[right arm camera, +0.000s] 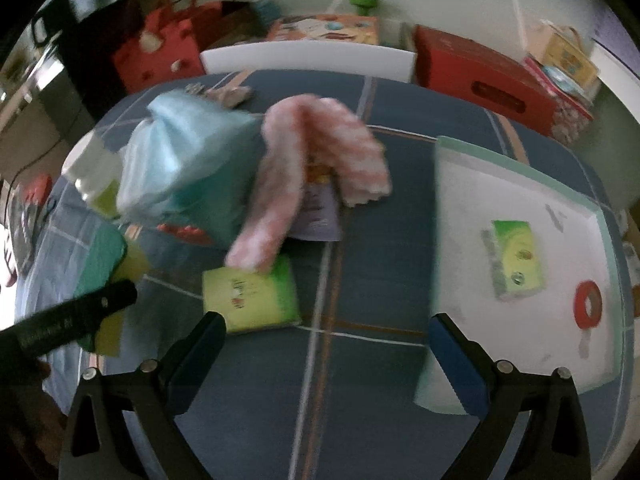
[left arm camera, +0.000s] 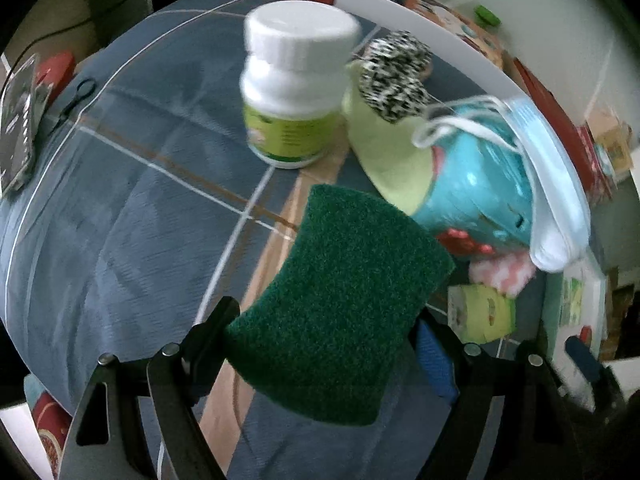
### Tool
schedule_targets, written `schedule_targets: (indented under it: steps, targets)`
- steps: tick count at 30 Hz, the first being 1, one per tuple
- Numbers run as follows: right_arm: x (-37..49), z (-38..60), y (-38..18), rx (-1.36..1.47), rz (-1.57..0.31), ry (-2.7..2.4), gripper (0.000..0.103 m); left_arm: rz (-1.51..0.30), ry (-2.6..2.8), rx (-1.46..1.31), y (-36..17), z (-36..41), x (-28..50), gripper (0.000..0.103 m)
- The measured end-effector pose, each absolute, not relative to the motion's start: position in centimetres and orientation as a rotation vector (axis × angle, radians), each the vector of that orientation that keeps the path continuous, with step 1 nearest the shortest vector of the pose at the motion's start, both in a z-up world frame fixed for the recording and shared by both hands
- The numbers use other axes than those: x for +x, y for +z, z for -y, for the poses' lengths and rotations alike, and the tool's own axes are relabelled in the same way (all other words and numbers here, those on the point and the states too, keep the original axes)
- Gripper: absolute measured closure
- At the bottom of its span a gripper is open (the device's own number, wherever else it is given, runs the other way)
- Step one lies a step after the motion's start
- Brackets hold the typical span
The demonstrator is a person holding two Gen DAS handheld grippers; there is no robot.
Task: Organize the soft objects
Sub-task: 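Grasp green sponge with left gripper and lift it, then grasp yellow-green tissue pack with right gripper while left gripper holds sponge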
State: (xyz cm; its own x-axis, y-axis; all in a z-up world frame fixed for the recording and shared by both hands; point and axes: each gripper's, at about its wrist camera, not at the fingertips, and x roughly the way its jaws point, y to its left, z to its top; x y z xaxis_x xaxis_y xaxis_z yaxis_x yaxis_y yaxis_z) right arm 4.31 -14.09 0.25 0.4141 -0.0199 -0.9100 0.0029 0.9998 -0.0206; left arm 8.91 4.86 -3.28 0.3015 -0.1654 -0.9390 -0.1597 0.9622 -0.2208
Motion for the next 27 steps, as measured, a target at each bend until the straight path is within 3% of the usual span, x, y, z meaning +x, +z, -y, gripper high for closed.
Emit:
schedule_targets:
  steps: [13, 27]
  targets:
    - [6.3, 8.9, -3.7, -0.168, -1.216, 0.089, 0.001, -1.263, 0.045, -0.349, -3.6, -8.6, 8.9, 0.019]
    - [8.3, 9.8, -5.6, -0.124, -1.255, 0.072, 0.0, -1.277, 0.035, -0.366, -3.9, -8.2, 9.5, 0.019]
